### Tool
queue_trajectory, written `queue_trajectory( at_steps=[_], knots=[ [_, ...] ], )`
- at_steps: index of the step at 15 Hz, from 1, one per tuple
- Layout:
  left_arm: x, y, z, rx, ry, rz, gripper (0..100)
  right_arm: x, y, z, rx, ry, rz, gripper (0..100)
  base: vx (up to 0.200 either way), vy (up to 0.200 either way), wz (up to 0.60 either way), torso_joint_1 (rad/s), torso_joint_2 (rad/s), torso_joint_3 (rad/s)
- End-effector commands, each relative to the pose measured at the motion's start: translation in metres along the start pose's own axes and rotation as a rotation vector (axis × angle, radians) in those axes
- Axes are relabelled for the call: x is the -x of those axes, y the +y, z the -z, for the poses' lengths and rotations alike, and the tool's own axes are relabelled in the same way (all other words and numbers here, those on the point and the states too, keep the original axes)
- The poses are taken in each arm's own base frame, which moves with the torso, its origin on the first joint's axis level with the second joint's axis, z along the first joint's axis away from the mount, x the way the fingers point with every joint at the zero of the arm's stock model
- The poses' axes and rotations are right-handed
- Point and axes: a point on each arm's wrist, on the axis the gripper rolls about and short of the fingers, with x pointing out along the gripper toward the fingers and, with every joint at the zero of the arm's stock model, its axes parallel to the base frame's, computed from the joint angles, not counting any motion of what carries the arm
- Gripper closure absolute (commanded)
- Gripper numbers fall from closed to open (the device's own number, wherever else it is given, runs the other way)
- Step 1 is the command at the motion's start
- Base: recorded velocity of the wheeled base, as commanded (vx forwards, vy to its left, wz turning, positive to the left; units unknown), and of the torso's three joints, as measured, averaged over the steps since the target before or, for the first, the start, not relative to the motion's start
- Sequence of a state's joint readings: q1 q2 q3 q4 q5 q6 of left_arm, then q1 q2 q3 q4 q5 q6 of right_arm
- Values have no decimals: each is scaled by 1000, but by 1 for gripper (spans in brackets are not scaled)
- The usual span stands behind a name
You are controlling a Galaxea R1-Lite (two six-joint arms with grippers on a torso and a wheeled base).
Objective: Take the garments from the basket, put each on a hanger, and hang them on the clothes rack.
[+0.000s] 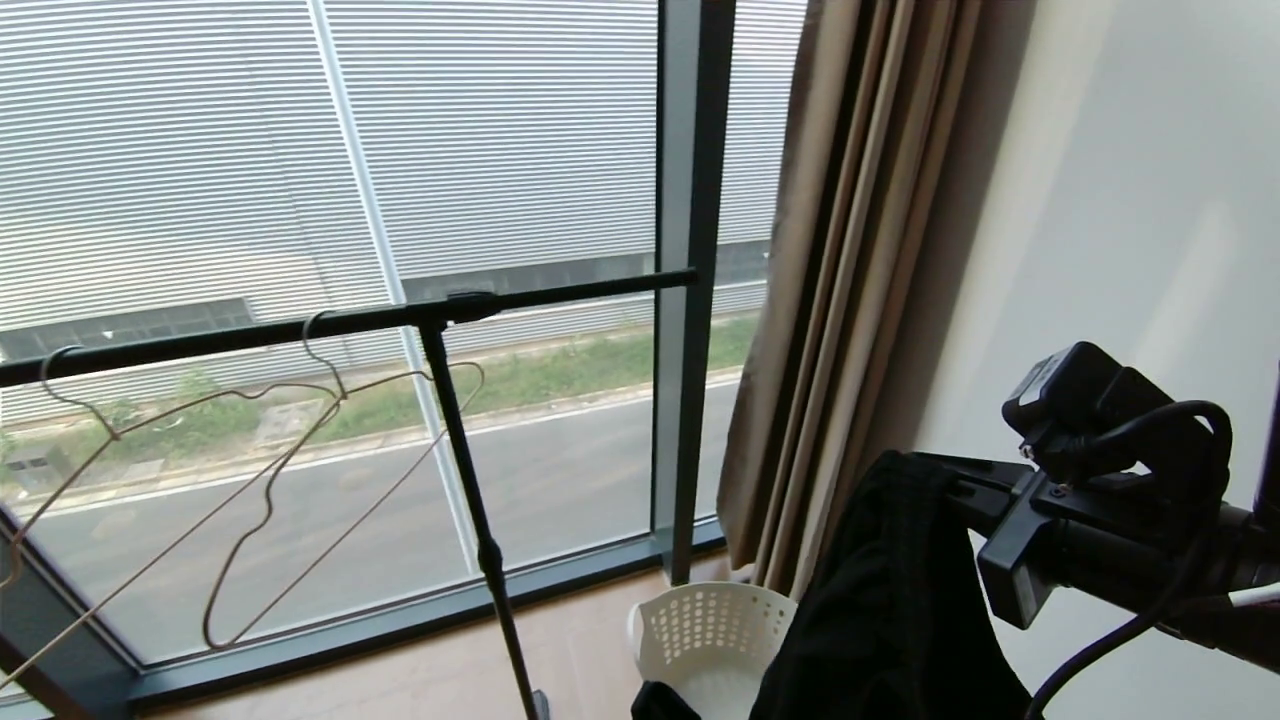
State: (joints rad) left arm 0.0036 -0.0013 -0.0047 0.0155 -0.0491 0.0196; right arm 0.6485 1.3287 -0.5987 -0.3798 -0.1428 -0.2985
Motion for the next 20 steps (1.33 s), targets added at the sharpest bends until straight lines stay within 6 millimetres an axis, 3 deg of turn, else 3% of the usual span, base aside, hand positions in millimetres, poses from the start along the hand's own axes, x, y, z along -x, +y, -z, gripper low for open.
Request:
queue_trajectory(
  at_steps=[1, 5, 20],
  knots=[
    [0, 0, 0, 0, 1, 1, 0, 0, 0, 0, 0, -2, 0, 100, 0, 0, 600, 2, -2, 7],
    [0, 0, 0, 0, 1, 1, 0, 0, 0, 0, 0, -2, 0, 100, 0, 0, 600, 2, 0, 1],
    [0, 0, 0, 1, 1, 1, 0, 1, 0, 1, 0, -2, -1, 100, 0, 200, 0, 2, 2, 1]
  ],
)
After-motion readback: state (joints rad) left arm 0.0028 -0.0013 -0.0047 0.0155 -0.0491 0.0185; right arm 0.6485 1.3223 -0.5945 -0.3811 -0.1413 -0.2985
